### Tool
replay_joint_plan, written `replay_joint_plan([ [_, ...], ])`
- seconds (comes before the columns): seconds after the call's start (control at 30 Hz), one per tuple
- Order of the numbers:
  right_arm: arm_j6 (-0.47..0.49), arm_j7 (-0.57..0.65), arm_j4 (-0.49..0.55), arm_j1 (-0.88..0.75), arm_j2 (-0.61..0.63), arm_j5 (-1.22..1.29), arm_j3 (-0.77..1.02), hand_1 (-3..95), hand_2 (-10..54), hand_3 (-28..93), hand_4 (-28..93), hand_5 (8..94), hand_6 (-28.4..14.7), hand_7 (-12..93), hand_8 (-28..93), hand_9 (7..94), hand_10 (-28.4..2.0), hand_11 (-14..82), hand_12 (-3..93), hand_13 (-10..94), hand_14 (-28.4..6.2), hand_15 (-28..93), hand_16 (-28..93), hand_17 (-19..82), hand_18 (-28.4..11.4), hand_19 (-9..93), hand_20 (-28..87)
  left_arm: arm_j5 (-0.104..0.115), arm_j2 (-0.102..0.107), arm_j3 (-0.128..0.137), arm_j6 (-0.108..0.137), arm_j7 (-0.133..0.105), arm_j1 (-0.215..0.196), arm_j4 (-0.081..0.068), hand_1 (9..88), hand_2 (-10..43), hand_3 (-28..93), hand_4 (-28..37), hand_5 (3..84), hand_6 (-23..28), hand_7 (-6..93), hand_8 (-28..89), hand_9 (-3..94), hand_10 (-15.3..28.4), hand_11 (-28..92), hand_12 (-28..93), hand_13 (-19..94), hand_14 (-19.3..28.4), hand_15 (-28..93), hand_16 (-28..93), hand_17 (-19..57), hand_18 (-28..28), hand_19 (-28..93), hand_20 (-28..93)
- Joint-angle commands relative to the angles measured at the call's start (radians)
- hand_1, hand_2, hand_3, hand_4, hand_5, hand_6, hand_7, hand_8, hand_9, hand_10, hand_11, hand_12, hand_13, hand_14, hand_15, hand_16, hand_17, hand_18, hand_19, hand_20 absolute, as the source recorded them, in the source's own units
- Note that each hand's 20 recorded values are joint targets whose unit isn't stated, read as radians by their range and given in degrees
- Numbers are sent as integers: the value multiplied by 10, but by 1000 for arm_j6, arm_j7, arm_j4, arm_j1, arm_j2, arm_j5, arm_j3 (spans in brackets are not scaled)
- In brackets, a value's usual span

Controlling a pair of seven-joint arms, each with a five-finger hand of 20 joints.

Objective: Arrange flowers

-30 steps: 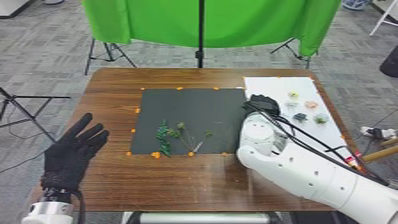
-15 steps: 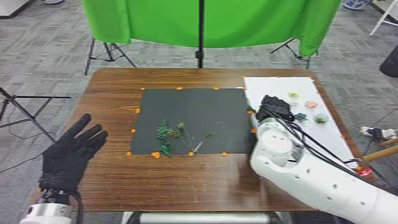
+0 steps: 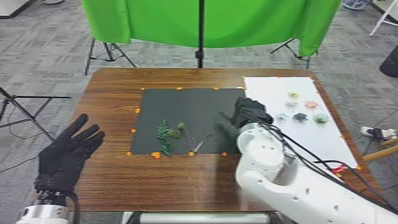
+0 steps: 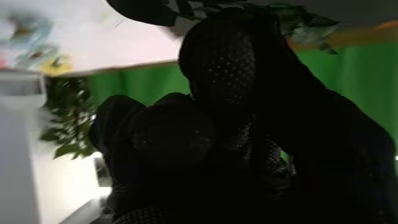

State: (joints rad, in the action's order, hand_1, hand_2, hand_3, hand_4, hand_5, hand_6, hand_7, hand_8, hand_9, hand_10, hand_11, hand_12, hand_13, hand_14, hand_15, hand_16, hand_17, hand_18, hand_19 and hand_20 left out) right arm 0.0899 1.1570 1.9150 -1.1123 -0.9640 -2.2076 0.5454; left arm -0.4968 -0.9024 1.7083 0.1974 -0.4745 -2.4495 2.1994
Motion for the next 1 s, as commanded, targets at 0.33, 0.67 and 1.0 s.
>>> replay_joint_plan([
  [0.33, 139, 49, -48, -16, -82, 56, -36, 482, -95, 700, -241, 937, -17, 258, 39, 937, -117, 518, 170, 883, -97, 746, 215, 581, -236, 932, 584, -2, -4, -9, -3, 5, -12, 2, 224, 48, 827, -257, 377, 73, 109, -99, 356, 194, 201, 93, 236, 270, 426, -85, -109, 257, 520, 55],
  [0.67, 80, 57, -107, 40, -104, 24, -77, 440, -41, 719, -253, 937, 0, 302, -141, 937, -117, 533, 159, 895, -96, 738, 217, 590, -238, 932, 587, -4, -1, -22, -4, 21, 12, -2, 224, 48, 828, -256, 377, 73, 110, -99, 355, 194, 201, 94, 236, 270, 427, -84, -110, 257, 520, 55],
  [1.0, 143, 69, -92, 33, -82, 4, -70, 395, -75, 724, -233, 937, -4, 273, -148, 937, -116, 509, 163, 883, -97, 736, 230, 589, -239, 932, 589, 6, 6, -20, 7, 2, 2, 2, 224, 49, 829, -251, 379, 75, 108, -99, 355, 195, 200, 93, 235, 270, 427, -84, -109, 256, 520, 55],
])
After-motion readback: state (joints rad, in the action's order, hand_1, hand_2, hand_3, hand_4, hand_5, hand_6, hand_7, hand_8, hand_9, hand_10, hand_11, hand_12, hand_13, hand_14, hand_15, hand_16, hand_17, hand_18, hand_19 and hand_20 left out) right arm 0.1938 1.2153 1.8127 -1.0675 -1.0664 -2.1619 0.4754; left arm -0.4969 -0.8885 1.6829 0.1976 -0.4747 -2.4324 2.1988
